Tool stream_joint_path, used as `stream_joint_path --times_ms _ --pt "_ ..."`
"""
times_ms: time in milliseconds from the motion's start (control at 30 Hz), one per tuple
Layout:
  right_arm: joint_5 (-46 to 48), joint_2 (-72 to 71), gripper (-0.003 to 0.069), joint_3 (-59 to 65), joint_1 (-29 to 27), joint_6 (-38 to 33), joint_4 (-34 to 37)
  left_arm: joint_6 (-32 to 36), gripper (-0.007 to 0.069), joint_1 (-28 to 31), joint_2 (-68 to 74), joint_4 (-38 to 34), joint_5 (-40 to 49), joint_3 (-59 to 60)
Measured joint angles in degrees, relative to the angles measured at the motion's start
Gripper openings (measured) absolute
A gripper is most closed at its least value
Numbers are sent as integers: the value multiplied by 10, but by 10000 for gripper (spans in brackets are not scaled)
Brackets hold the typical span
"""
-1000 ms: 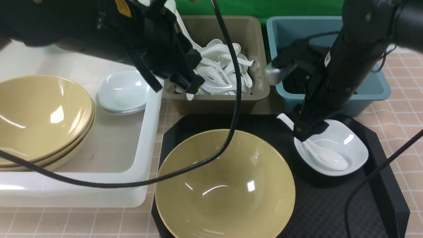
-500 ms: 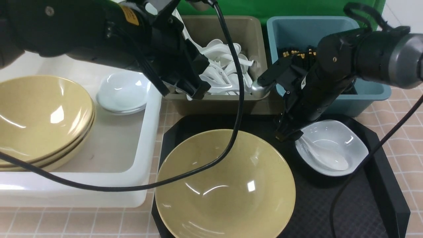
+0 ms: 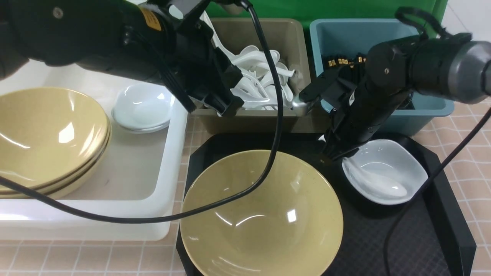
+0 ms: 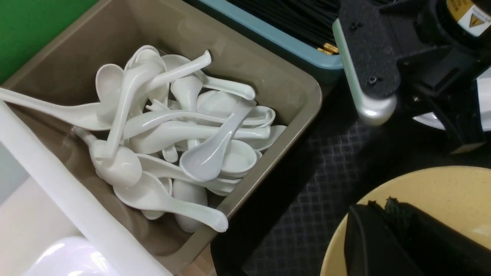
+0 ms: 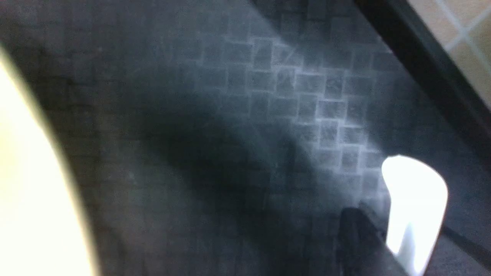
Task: On brown table put chopsticks spoon bowls plates into blue grey white boxes.
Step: 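Reach down and grasp the white spoon resting in the bowl with the right gripper, then place the white spoon into the bin of spoons with the right gripper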
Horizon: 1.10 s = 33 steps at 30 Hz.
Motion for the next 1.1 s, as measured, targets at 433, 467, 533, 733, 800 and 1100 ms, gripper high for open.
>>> stream_joint_path --times_ms 433,467,533,733,800,1100 --pt "-74 -108 150 -73 0 1 65 -15 5 14 15 -17 -31 0" --pt "-100 -107 150 -80 0 1 87 -22 5 26 18 -18 -33 -2" --pt "-141 -103 150 -86 0 1 118 -36 5 52 21 -20 -34 -7" --pt "-362 -49 150 -98 1 1 209 -73 5 183 23 -58 -20 -26" --pt "-395 -23 150 -116 1 1 221 -72 5 200 23 -74 -11 -26" --pt "-370 119 153 -268 10 0 266 -14 5 209 22 -136 10 -26"
